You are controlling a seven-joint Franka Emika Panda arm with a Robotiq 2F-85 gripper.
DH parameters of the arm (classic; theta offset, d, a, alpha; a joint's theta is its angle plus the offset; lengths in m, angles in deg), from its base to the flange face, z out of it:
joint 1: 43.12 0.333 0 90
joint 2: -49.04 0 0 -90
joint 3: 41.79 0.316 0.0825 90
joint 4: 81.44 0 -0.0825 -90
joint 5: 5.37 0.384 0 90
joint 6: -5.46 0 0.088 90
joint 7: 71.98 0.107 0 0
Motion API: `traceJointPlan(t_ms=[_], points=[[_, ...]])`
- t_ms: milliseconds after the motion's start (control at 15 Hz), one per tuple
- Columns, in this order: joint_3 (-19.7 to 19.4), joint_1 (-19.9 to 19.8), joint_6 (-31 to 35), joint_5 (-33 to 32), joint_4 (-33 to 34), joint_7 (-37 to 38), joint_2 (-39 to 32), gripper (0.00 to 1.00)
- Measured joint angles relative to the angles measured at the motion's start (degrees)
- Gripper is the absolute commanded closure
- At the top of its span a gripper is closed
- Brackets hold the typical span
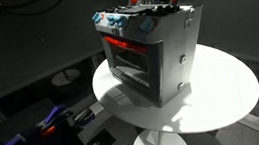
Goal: Push the top right button on the toy stove
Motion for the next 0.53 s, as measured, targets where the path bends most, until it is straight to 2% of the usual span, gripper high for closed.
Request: traceJointPlan(t_ms=[533], points=[[-0.2, 0.2, 0.0, 0.7, -0.1, 0.0, 0.4, 0.0]])
